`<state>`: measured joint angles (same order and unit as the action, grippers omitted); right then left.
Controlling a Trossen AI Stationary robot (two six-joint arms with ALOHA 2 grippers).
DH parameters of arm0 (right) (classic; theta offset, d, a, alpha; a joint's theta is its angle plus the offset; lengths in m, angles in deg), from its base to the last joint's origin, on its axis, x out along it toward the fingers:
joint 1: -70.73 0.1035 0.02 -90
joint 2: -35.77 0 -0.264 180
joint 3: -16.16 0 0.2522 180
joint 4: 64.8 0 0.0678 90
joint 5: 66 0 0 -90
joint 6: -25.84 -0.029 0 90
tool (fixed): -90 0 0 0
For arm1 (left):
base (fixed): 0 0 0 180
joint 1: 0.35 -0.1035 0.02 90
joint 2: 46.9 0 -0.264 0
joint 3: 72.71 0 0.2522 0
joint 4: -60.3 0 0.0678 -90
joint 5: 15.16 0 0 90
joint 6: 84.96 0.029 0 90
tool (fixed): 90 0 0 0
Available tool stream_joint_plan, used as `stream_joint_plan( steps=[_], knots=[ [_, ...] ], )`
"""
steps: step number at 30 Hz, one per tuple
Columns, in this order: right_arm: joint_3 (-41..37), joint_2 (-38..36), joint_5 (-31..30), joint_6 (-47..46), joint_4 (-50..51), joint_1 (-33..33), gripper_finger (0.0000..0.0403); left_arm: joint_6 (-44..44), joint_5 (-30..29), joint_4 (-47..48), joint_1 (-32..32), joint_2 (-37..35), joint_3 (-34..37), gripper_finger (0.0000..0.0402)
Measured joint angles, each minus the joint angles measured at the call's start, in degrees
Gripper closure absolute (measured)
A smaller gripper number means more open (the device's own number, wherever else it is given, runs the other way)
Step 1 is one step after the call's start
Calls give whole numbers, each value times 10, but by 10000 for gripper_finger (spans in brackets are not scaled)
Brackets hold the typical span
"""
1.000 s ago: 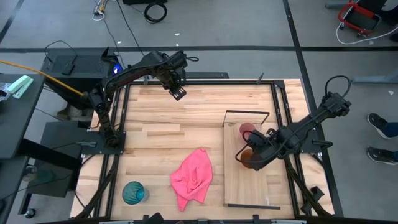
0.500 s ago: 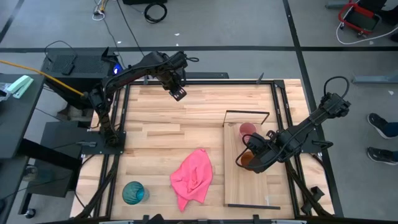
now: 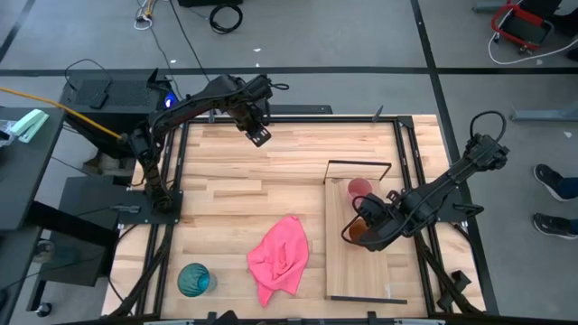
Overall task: Stack small to large cups/mugs on shelf
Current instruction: Put the orange cup on the shelf, then put the blue cup on the shelf
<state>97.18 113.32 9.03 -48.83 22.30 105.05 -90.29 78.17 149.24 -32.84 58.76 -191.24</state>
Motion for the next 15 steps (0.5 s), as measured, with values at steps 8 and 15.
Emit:
stream_joint_plan(
  steps=[8,15],
  knots=[
    [0,-4,-8,-3,3,0,344,0,0,0,0,0,0,301],
    [1,-11,-8,-7,4,0,338,-1,0,0,0,0,0,303]
  ],
)
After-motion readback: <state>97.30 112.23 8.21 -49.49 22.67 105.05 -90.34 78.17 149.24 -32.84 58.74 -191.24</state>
